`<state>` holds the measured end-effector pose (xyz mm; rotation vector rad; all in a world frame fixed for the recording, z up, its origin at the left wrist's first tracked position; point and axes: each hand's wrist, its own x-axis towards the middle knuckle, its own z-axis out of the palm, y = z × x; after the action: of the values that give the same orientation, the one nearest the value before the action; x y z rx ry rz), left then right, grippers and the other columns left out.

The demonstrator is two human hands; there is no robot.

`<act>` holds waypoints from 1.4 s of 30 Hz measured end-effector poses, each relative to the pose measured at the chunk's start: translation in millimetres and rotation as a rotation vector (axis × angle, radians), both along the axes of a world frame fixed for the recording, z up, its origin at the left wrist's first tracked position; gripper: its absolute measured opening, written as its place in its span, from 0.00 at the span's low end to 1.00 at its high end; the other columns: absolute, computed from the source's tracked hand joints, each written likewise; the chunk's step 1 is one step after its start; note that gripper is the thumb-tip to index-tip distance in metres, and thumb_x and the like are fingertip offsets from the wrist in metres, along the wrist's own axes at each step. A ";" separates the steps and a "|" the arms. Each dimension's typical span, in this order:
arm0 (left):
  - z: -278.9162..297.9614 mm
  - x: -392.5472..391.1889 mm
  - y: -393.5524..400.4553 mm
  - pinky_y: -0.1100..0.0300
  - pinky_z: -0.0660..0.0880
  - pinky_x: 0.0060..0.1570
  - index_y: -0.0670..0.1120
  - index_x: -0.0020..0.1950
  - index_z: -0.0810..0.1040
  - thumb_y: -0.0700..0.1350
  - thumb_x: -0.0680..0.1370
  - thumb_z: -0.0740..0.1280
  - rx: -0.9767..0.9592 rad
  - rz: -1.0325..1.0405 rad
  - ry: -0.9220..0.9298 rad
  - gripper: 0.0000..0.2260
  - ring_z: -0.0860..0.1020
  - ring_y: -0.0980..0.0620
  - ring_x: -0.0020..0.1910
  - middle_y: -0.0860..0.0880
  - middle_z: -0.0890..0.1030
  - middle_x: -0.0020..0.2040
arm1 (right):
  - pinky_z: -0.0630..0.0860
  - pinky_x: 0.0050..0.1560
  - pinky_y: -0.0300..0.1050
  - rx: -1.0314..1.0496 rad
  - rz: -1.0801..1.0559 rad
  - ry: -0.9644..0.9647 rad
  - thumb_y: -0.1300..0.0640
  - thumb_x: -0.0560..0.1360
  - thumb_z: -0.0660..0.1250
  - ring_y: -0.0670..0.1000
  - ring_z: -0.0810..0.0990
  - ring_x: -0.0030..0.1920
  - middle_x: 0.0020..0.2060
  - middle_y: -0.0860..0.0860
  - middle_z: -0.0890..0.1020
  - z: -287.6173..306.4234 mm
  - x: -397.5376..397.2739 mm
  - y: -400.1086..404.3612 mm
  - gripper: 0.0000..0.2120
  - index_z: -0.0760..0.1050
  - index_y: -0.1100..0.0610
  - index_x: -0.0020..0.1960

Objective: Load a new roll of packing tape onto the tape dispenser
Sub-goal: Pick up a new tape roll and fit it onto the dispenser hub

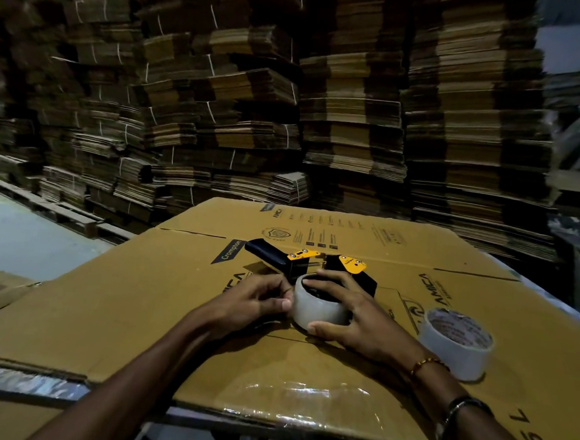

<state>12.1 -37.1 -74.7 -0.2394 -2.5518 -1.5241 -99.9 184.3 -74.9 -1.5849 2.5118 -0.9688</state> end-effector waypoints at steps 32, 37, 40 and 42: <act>18.9 -9.3 -31.1 0.56 0.71 0.56 0.51 0.69 0.72 0.72 0.74 0.36 -1.121 0.447 0.161 0.40 0.69 0.51 0.60 0.50 0.73 0.62 | 0.73 0.56 0.45 -0.095 -0.372 0.227 0.29 0.75 0.53 0.48 0.66 0.65 0.70 0.39 0.64 -15.9 11.5 4.4 0.24 0.67 0.34 0.69; 35.5 23.0 -23.0 0.57 0.71 0.47 0.50 0.60 0.76 0.72 0.74 0.47 -1.095 0.407 0.127 0.33 0.67 0.54 0.51 0.51 0.75 0.54 | 0.72 0.53 0.43 -0.068 -0.377 0.225 0.30 0.76 0.52 0.47 0.65 0.66 0.71 0.39 0.63 -12.7 17.2 4.7 0.26 0.63 0.34 0.72; 43.4 40.3 -9.3 0.56 0.72 0.42 0.50 0.52 0.75 0.68 0.77 0.58 -1.017 0.361 0.054 0.22 0.73 0.53 0.46 0.53 0.75 0.46 | 0.72 0.53 0.44 -0.050 -0.386 0.226 0.32 0.77 0.53 0.49 0.66 0.65 0.70 0.40 0.64 -11.3 19.9 4.4 0.25 0.62 0.35 0.73; 46.5 51.8 4.2 0.56 0.71 0.39 0.51 0.49 0.74 0.68 0.77 0.59 -0.983 0.368 -0.009 0.21 0.75 0.52 0.43 0.53 0.76 0.42 | 0.72 0.52 0.45 -0.036 -0.397 0.214 0.33 0.78 0.53 0.51 0.67 0.64 0.70 0.40 0.64 -9.2 22.5 4.1 0.23 0.63 0.35 0.72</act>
<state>63.9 -32.9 -28.2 0.1333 -2.9024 -0.0784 -77.4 188.4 -84.0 -1.2834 3.0526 -0.9189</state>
